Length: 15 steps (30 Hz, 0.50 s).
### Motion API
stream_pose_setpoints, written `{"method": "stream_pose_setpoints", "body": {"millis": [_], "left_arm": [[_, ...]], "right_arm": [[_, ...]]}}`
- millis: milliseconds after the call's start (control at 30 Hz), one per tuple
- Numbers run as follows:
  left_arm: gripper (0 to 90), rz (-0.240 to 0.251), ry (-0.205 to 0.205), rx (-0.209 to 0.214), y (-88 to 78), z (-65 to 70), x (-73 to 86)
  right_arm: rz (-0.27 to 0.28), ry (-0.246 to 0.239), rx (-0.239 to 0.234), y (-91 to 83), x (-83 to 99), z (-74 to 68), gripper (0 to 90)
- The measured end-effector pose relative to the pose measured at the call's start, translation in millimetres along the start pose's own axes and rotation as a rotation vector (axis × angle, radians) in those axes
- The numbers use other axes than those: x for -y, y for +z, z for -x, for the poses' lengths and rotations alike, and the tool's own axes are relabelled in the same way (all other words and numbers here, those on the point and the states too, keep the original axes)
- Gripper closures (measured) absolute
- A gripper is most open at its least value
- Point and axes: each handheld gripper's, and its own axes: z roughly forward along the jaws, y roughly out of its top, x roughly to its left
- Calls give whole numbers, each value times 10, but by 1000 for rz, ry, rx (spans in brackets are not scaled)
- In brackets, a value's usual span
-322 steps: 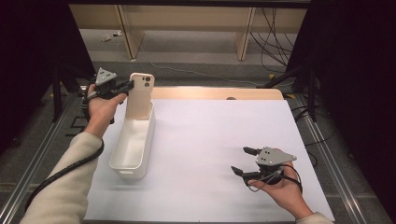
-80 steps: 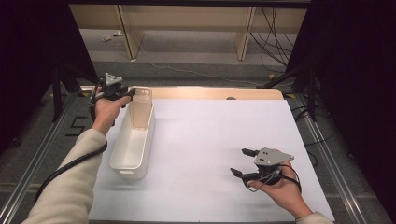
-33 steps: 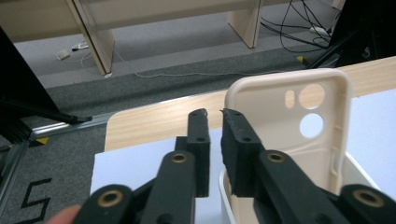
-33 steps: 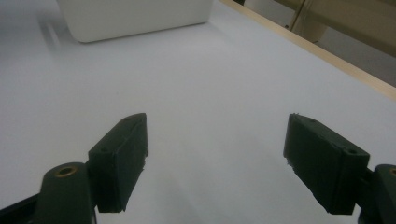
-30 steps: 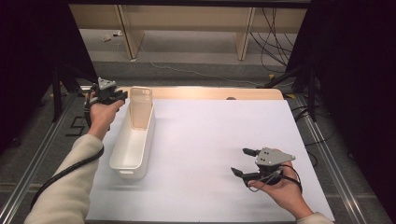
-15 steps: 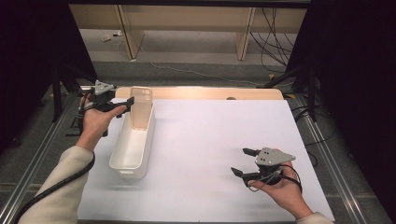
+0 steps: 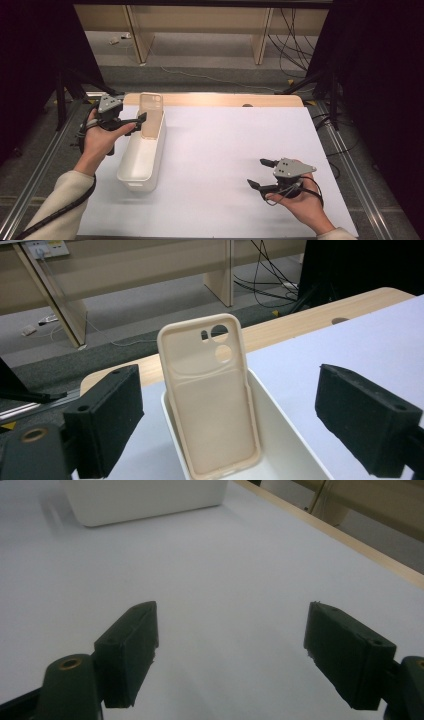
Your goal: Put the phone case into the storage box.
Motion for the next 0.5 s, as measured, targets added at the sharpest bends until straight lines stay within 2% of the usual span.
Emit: {"method": "stream_pose_setpoints", "body": {"millis": [333, 500], "left_arm": [[105, 12, 23, 23, -142, 115, 41], [104, 23, 39, 51, -197, 211, 64]], "right_arm": [[1, 5, 1, -6, 0, 8, 231], [2, 2, 1, -4, -2, 3, 231]]}}
